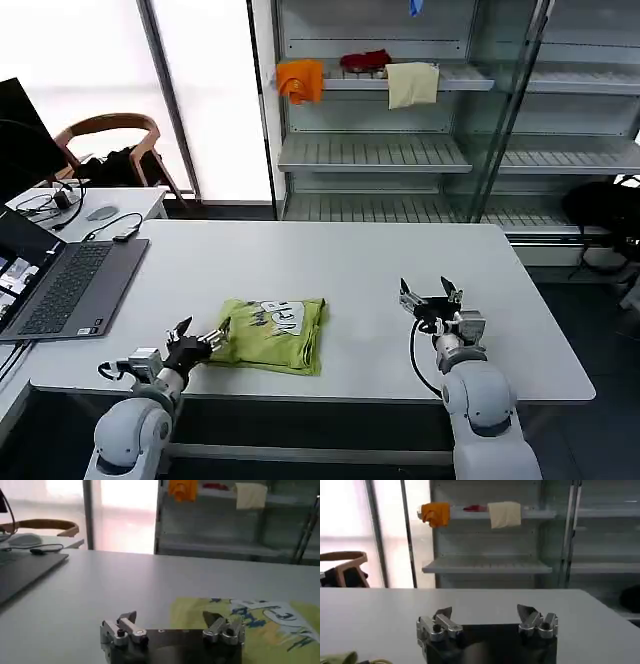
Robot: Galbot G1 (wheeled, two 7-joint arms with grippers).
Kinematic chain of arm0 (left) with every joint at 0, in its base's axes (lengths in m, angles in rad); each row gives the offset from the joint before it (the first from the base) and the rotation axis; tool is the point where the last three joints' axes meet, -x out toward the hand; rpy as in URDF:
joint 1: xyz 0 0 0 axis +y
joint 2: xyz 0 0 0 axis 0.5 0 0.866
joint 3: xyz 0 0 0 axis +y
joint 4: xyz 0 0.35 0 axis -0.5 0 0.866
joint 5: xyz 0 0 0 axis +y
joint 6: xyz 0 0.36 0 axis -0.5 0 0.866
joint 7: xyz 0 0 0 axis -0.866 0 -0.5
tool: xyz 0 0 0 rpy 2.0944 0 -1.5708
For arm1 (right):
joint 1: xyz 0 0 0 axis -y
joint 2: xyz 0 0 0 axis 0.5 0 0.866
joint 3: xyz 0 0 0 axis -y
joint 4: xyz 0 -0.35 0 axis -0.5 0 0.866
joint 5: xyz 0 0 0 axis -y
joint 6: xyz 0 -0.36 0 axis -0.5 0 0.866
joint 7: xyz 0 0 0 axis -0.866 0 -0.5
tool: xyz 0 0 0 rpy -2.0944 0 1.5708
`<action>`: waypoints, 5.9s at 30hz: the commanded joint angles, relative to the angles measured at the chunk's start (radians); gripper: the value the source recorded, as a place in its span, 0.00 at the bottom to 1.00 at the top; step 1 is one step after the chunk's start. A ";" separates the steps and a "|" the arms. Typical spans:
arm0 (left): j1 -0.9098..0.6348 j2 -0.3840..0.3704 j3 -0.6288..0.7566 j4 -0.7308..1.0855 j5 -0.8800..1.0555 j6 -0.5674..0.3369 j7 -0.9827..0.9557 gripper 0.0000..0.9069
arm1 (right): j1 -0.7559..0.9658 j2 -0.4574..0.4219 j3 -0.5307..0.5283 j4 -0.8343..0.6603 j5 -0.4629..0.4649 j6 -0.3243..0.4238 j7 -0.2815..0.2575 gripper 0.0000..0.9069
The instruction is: Fold and organize the clothes.
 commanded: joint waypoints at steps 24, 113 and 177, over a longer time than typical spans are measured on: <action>0.037 -0.042 0.013 0.018 -0.047 -0.075 0.044 0.00 | 0.003 -0.001 -0.004 -0.003 -0.023 -0.002 0.002 1.00; -0.105 -0.006 0.225 -0.110 0.266 -0.121 -0.039 1.00 | 0.093 0.070 -0.324 -0.209 0.388 -0.044 0.079 1.00; -0.073 -0.053 0.126 -0.020 0.188 -0.140 -0.055 1.00 | 0.120 -0.132 -0.129 -0.137 0.495 -0.045 0.101 0.00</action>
